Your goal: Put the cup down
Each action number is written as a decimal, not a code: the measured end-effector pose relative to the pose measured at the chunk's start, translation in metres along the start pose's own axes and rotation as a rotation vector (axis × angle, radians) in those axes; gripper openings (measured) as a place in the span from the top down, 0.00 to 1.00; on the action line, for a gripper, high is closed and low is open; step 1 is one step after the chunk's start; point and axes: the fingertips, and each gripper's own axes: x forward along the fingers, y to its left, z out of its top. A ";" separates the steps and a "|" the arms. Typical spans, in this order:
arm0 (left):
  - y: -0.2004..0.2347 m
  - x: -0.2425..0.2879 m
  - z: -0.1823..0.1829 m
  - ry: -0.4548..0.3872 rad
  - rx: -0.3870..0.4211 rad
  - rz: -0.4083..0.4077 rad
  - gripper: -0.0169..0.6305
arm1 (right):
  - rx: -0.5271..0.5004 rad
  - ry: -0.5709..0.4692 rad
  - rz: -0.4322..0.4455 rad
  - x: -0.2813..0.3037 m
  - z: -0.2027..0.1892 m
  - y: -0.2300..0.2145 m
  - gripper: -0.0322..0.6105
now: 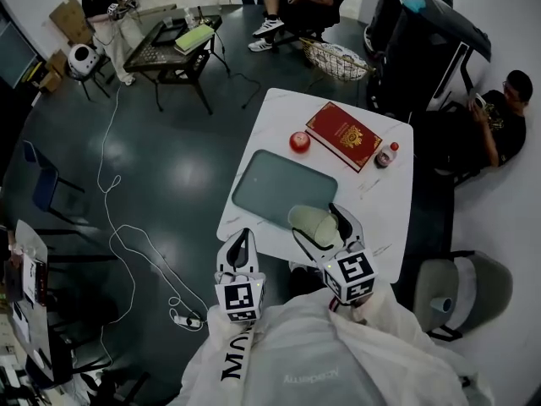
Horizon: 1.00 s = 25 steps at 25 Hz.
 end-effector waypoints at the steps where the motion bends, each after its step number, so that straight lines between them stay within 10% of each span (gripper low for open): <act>1: 0.002 0.006 0.001 0.002 -0.002 0.003 0.95 | 0.000 0.003 0.004 0.005 0.002 -0.003 0.31; 25: 0.016 0.109 0.000 0.071 -0.031 0.025 0.95 | -0.029 0.095 0.055 0.092 0.004 -0.069 0.31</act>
